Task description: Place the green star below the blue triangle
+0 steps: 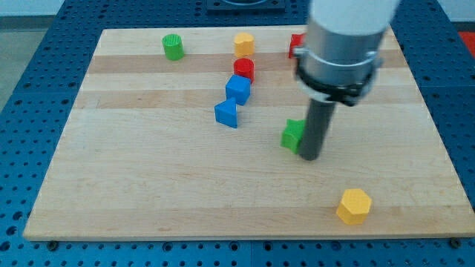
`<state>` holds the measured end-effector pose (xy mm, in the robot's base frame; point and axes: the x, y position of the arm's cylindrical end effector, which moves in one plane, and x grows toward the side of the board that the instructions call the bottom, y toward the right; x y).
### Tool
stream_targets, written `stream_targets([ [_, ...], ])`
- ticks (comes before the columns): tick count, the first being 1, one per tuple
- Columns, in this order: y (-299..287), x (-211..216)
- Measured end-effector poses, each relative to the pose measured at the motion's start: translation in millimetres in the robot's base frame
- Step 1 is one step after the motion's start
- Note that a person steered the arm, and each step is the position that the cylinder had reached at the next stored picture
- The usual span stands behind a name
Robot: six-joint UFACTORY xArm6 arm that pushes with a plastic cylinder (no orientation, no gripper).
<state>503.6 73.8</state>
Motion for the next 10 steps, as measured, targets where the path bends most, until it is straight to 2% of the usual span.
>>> stream_targets([
  [1,-10,0],
  [2,46,-12],
  [3,49,-45],
  [6,-82,-36],
  [7,-86,-36],
  [8,-20,-32],
  [9,79,-29],
  [10,151,-1],
])
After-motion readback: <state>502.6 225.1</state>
